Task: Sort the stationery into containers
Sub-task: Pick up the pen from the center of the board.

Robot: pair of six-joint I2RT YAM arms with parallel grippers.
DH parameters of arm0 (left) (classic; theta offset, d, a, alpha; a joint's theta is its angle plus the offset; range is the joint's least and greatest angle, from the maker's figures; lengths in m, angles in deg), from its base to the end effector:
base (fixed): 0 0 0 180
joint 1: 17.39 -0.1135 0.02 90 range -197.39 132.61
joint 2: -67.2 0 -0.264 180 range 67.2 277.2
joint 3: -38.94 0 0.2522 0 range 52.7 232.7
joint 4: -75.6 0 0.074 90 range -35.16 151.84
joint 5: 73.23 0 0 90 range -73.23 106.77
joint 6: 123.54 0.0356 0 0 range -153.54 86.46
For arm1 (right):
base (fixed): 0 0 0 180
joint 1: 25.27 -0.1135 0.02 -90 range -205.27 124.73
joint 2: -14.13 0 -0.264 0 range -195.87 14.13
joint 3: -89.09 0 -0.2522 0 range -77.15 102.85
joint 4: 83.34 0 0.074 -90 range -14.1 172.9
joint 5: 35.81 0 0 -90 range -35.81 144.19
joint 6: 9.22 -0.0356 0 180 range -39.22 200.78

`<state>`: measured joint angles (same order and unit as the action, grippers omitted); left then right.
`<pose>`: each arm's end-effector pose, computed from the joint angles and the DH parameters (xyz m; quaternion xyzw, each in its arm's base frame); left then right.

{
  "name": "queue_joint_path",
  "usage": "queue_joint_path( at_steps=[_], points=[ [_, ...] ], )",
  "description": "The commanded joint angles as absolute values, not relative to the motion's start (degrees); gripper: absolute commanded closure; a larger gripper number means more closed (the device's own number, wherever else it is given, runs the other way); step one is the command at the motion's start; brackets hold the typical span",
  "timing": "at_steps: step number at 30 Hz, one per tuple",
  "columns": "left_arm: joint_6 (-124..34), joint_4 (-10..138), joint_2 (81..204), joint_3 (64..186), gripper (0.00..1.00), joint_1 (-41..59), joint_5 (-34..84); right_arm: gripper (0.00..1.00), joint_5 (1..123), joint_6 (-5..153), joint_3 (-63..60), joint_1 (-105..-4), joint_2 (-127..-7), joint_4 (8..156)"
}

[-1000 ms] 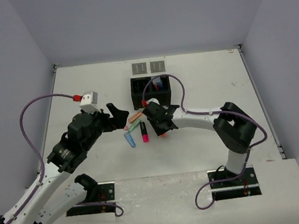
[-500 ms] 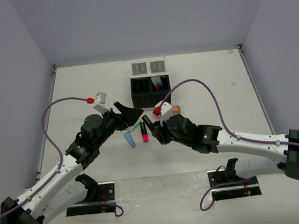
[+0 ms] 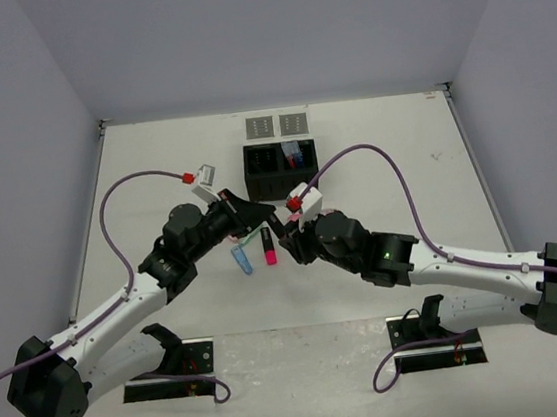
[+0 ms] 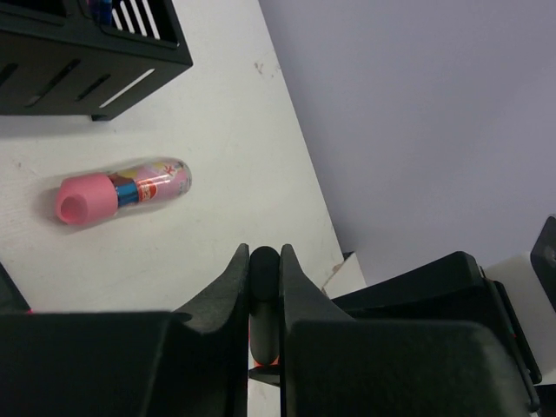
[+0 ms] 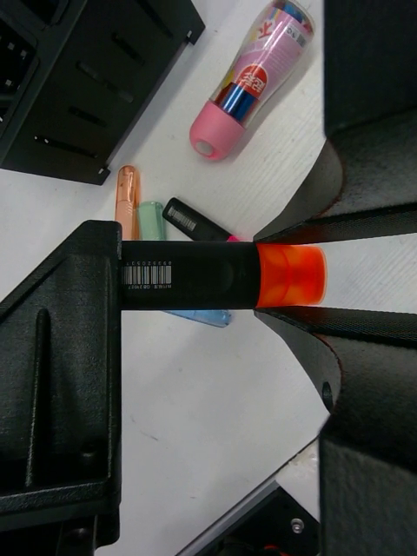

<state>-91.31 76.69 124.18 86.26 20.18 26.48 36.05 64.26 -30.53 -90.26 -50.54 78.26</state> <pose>0.1807 -0.1466 0.2763 -0.0781 0.7532 -0.5237 0.3903 0.1191 0.2292 0.2917 -0.2577 0.7854 0.2579 0.5002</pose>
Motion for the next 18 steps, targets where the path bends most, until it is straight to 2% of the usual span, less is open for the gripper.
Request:
queue_joint_path(
  at_steps=[1, 4, 5, 6, 7, 12, 18],
  points=[
    [-89.1, 80.5, 125.7, 89.3, 1.00, 20.4, 30.5, 1.00, 31.7, 66.1, -27.3, -90.5, -51.2, 82.0],
    [-87.1, 80.3, 128.1, 90.7, 1.00, 20.4, 29.4, 1.00, 31.6, 66.5, -27.4, -89.9, -52.0, 82.5],
    [-85.1, 79.6, 129.0, 91.9, 1.00, 20.4, 27.1, 0.74, 30.6, 65.8, -27.6, -89.5, -52.1, 82.5],
    [-82.3, 78.2, 130.0, 93.8, 1.00, 20.3, 23.2, 0.22, 28.6, 64.6, -28.1, -89.0, -52.2, 82.5],
    [-80.3, 77.0, 130.9, 94.1, 1.00, 20.3, 20.3, 0.01, 27.8, 63.9, -28.5, -88.6, -52.0, 82.3],
    [-68.4, 75.8, 137.9, 104.7, 1.00, 20.3, 1.1, 0.01, 21.5, 54.6, -33.0, -84.4, -45.2, 74.7],
    [-57.2, 86.1, 145.3, 110.0, 1.00, 20.2, -12.0, 0.01, 22.5, 49.1, -38.8, -77.8, -33.1, 68.6]
  ],
)
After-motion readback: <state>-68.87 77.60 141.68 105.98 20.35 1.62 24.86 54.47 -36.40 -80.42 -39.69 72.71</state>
